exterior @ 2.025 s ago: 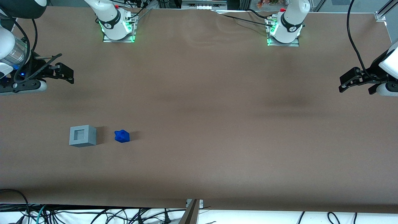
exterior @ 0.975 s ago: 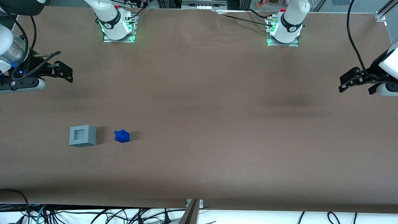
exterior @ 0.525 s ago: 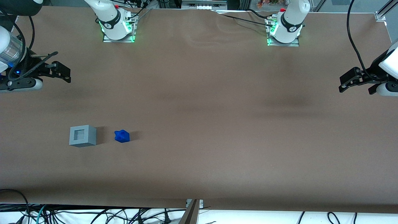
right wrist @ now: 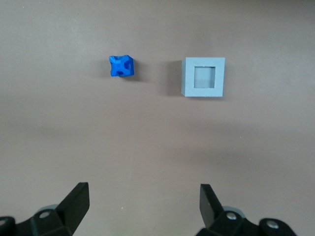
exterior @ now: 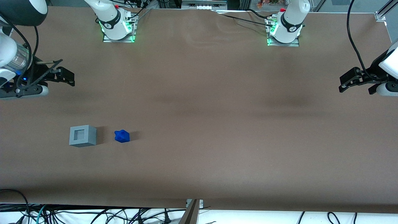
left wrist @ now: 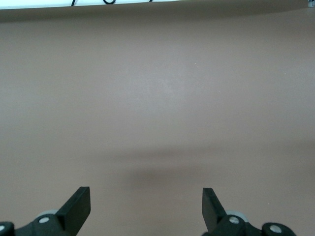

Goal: Insert blue part into gray base with right arm
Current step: 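Move the open right gripper over the blue block and lower it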

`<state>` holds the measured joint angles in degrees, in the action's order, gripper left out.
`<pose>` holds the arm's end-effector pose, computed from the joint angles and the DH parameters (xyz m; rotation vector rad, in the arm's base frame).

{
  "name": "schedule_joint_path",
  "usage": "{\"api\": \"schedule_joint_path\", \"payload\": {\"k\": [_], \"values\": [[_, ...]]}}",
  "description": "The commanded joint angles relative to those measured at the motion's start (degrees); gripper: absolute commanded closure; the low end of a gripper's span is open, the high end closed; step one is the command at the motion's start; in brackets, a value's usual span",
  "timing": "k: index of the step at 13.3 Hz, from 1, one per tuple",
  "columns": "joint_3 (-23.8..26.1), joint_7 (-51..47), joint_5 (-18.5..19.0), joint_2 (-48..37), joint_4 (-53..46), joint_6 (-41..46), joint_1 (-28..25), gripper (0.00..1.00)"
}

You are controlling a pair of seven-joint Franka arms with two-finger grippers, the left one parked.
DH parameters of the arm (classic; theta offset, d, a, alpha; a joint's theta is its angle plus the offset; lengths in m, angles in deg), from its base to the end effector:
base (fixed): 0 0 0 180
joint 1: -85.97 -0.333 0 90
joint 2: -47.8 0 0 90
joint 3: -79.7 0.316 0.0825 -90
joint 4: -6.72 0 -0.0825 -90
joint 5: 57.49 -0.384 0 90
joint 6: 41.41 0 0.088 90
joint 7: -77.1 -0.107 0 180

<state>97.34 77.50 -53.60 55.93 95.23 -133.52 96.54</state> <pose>0.5928 0.0548 0.5617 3.1037 0.2082 -0.1101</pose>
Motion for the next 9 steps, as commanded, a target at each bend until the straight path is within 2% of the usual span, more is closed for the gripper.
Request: {"api": "schedule_joint_path", "payload": {"k": [1,4,7,9], "values": [[-0.1,-0.5,0.1,1.3,3.4,-5.8,-0.6,0.01],[2.3,-8.3,0.8,3.7,10.4,-17.6,-0.6,0.01],[2.8,-9.8,1.2,5.7,18.0,-31.0,-1.1,0.01],[2.8,-11.1,3.5,9.1,19.5,-36.8,-2.6,0.01]]}}
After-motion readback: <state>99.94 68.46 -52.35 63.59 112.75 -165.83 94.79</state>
